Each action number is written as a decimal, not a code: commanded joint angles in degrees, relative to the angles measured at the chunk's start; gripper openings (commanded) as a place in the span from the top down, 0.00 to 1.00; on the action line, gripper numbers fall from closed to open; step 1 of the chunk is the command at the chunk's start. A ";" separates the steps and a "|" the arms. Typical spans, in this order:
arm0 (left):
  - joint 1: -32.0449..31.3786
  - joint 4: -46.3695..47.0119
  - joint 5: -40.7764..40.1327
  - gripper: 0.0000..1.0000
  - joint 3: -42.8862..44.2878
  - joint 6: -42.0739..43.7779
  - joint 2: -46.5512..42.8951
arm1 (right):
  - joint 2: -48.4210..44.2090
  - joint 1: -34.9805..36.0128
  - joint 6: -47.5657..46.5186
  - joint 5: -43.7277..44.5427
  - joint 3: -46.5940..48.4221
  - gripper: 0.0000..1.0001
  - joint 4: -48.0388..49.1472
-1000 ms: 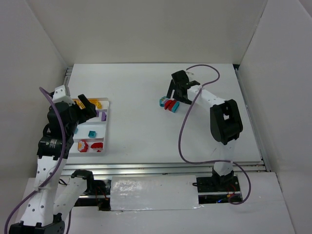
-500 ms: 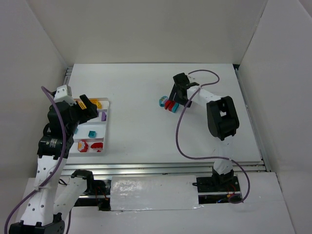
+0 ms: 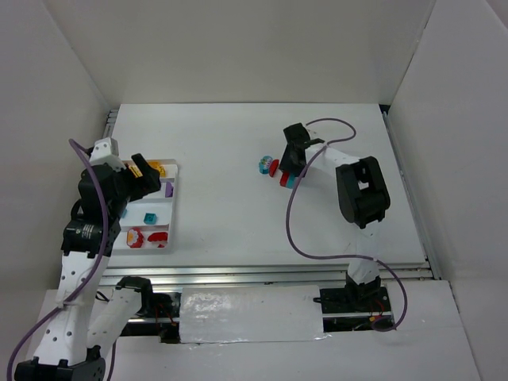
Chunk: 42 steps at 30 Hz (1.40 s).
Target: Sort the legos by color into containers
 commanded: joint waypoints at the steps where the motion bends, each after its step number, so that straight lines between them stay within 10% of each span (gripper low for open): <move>1: 0.04 3.13 4.31 0.00 0.10 1.19 0.78 | -5.91 0.42 -0.08 -2.36 -6.31 1.00 1.97; 9: -1.88 14.80 39.52 0.00 -4.63 -3.01 7.81 | -26.83 12.09 1.84 3.76 -18.03 1.00 4.29; 20: -27.37 42.59 28.76 0.01 -12.38 -14.10 13.53 | -41.60 28.01 8.53 17.31 -16.63 1.00 1.29; 42: -31.25 52.26 29.98 0.30 -13.96 -18.32 20.03 | -43.81 38.83 10.55 23.65 -14.87 1.00 5.41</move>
